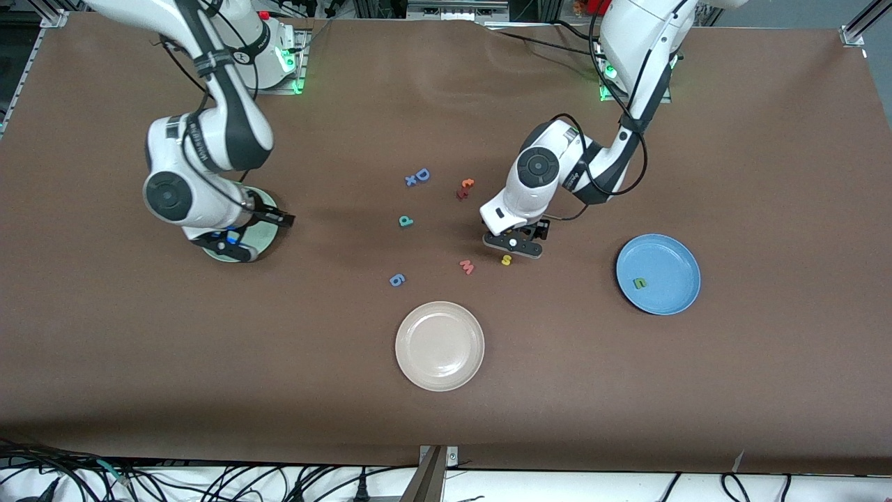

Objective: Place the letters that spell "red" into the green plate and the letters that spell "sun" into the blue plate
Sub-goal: 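Grasp the yellow c with the left gripper while the right gripper grasps teal p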

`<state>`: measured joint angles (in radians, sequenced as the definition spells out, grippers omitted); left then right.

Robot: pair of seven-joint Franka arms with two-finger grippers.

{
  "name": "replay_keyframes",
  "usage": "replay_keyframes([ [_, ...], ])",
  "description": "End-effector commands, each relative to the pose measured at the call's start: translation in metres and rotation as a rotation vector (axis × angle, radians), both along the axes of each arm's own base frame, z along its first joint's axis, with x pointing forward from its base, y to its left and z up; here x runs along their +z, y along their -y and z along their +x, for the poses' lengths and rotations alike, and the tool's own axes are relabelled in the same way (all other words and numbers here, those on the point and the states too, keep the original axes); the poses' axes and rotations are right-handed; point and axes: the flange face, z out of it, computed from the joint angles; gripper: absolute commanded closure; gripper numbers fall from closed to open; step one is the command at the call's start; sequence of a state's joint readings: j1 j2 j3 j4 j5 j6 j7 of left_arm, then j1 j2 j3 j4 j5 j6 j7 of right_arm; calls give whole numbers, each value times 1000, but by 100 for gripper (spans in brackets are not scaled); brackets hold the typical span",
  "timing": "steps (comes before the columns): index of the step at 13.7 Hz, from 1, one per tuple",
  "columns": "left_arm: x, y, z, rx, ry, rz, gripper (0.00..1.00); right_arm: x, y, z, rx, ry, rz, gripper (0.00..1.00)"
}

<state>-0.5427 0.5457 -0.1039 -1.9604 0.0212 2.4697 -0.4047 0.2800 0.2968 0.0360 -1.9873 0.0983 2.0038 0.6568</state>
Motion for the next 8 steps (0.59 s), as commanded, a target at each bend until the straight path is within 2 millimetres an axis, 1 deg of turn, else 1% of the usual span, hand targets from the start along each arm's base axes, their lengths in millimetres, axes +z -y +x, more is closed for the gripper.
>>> replay_keyframes([
  [1, 2, -3, -12, 1, 28, 8, 0, -11, -64, 2, -109, 44, -4, 10],
  [3, -5, -7, -17, 4, 37, 0, 0, -31, -104, 0, -167, 83, 1, 10],
  [4, -8, -7, -20, 1, 39, -3, 0, -42, -125, -5, -198, 107, 5, 1],
  [7, -12, -7, -22, -1, 37, -3, 0, -74, -163, -15, -257, 170, 33, 1],
  [8, -11, -7, -21, 1, 38, -3, 0, -81, -171, -15, -282, 185, 41, 1],
])
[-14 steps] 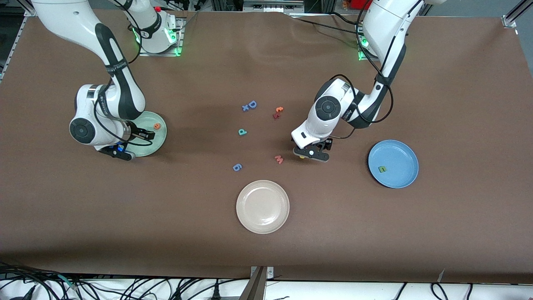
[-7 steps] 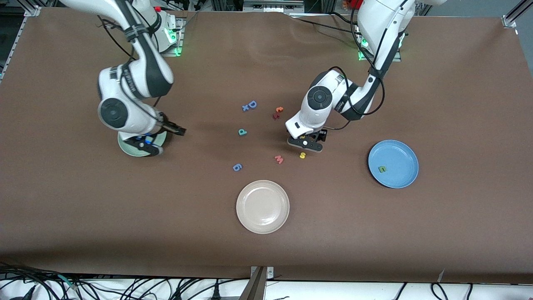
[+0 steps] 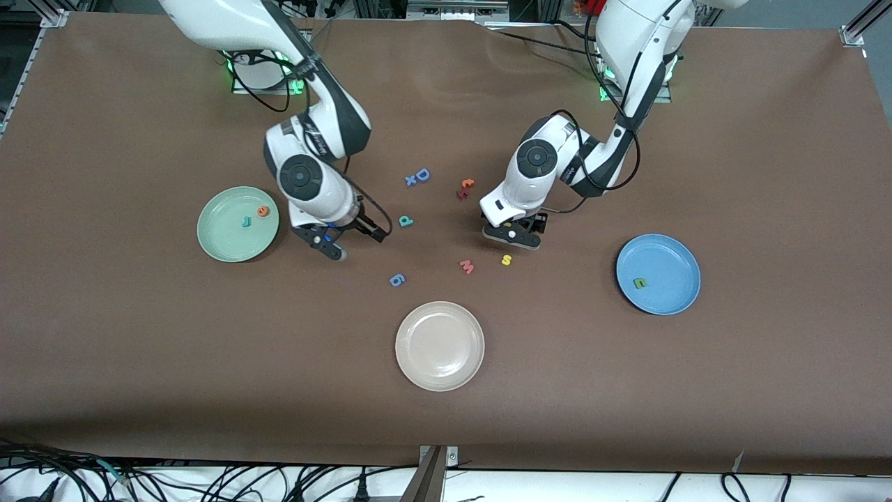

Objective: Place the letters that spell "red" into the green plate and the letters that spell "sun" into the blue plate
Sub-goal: 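Grasp the yellow c with the left gripper while the right gripper grasps teal p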

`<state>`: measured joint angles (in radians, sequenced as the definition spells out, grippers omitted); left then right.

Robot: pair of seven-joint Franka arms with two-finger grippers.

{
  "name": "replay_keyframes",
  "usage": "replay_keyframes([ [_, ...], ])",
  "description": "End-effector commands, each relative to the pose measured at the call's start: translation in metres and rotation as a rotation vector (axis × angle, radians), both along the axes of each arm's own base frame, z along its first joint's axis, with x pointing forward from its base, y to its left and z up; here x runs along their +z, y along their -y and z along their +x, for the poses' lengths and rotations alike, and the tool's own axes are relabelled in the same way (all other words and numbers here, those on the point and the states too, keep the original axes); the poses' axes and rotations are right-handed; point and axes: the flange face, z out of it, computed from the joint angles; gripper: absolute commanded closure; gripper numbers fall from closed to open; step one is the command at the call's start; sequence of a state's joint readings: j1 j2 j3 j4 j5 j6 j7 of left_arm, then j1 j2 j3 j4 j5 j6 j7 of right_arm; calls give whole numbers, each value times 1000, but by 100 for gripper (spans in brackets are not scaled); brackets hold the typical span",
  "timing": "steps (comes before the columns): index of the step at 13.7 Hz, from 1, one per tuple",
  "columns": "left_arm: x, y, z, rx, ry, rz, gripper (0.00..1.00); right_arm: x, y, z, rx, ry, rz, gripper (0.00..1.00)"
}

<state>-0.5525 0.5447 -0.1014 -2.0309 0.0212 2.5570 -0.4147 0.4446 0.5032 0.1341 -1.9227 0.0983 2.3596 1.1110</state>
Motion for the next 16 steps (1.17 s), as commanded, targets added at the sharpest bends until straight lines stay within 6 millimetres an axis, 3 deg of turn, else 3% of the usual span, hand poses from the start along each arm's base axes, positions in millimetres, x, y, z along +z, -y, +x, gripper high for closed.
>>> replay_keyframes([
  [1, 5, -2, -5, -3, 22, 9, 0, -15, -23, 4, -67, 35, 25, 1],
  [4, 5, -1, -5, -23, 35, 24, 2, -27, -47, -4, -108, 43, 33, 1],
  [7, 2, 0, -6, -5, 44, 41, 10, -46, -73, -19, -150, 75, 58, 1],
  [8, 1, 0, -7, -2, 49, 49, 17, -48, -74, -21, -150, 72, 56, 1],
  [14, 0, 7, -13, 24, 53, 54, 26, -59, -81, -45, -114, 32, 22, 2],
  [16, 0, 7, -13, 29, 53, 54, 30, -60, -81, -46, -110, 25, 15, 11],
])
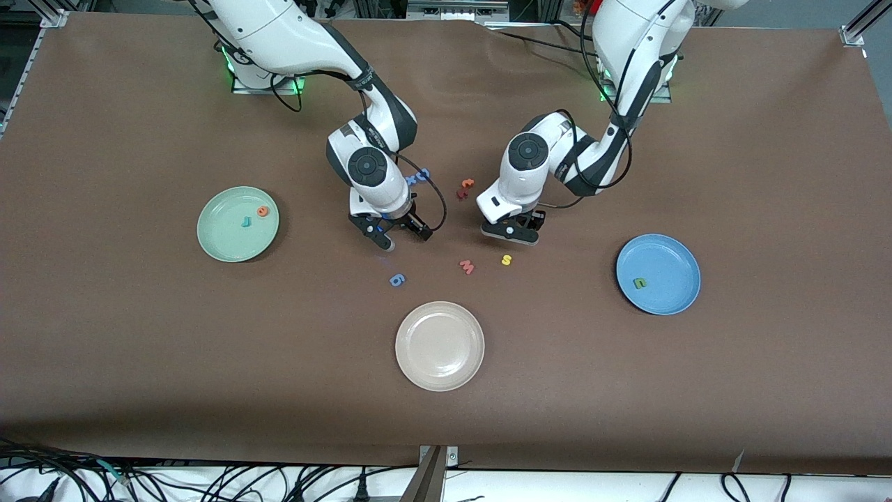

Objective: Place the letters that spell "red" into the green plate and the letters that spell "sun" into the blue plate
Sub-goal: 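Grasp the yellow c with the left gripper while the right gripper grasps teal p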

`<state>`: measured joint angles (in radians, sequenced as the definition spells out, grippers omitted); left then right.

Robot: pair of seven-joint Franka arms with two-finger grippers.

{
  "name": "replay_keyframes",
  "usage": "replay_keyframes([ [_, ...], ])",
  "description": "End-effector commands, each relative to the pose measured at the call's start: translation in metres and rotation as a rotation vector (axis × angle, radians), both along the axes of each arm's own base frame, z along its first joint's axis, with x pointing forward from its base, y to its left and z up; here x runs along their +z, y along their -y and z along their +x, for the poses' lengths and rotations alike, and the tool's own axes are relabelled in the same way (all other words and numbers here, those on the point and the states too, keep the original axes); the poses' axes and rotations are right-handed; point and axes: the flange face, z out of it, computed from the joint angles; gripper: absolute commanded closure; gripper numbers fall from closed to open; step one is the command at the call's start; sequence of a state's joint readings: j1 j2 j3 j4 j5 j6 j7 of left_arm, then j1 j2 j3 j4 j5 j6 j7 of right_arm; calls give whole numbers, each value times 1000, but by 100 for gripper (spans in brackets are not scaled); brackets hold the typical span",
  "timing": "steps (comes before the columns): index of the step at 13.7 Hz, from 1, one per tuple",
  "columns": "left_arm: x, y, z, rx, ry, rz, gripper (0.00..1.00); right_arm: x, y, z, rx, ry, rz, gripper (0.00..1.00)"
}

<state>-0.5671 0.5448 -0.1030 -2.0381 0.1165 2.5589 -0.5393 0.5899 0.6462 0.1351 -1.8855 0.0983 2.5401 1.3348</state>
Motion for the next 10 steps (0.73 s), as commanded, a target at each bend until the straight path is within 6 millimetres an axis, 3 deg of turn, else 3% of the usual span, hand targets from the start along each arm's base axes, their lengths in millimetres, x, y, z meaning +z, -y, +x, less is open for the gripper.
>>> replay_keyframes([
  [1, 3, 0, -4, 1, 24, 11, 33, -2, -1, -4, -2, -13, -9, 19],
  [5, 3, 0, -4, 1, 24, 11, 38, -2, 0, -5, 13, -13, -11, 58],
  [10, -2, 6, -9, 13, 21, 14, 44, -2, 2, -3, 8, -12, -12, 78],
])
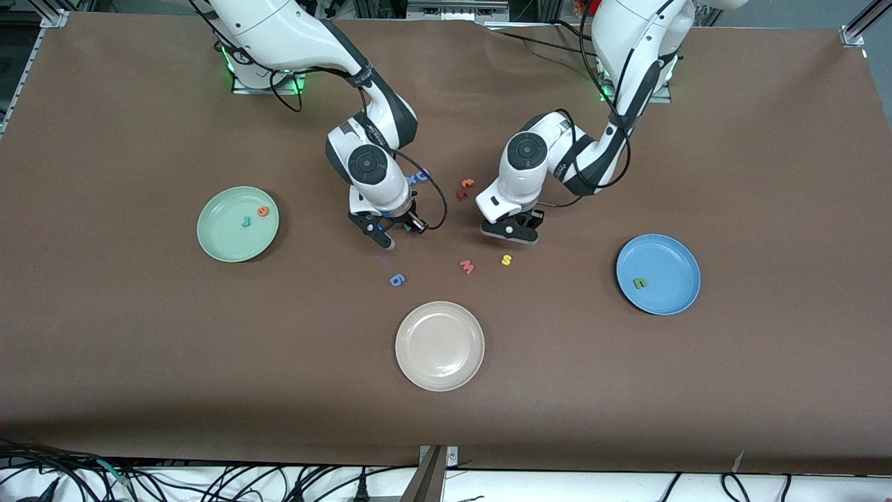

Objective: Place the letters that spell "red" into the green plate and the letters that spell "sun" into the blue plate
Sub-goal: 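Lift the yellow c with the left gripper while the right gripper drops p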

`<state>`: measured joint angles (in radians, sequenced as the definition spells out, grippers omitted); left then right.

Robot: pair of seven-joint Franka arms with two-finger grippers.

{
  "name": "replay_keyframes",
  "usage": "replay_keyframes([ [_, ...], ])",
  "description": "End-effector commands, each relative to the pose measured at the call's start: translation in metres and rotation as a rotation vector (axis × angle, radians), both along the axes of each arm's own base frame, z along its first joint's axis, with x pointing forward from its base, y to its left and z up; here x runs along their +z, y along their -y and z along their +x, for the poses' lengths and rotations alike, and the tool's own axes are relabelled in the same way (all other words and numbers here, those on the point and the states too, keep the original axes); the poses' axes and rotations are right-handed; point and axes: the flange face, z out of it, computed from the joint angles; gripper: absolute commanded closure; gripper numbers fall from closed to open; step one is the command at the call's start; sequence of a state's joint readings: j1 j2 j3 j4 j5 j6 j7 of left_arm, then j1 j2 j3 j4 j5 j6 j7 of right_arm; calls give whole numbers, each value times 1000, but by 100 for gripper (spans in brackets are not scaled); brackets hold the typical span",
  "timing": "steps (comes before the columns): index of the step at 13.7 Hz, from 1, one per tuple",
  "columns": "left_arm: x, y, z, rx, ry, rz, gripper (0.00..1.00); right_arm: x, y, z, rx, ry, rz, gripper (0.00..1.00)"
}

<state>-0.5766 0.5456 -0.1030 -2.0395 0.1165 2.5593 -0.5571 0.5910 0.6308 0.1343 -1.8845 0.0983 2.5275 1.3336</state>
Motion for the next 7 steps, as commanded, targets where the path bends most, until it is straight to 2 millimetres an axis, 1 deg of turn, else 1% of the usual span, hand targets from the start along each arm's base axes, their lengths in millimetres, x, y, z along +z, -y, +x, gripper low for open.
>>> replay_keyframes([
  [1, -1, 3, -4, 5, 23, 12, 44, -11, 3, -5, 5, -16, -14, 80],
  [3, -1, 2, -3, 6, 23, 12, 45, -11, 4, -3, 1, -15, -15, 80],
  [5, 0, 2, -3, 5, 24, 11, 45, -6, 5, -1, 11, -32, -39, 80],
  [7, 0, 2, -3, 6, 24, 11, 46, 9, 10, 4, 21, -50, -61, 80],
])
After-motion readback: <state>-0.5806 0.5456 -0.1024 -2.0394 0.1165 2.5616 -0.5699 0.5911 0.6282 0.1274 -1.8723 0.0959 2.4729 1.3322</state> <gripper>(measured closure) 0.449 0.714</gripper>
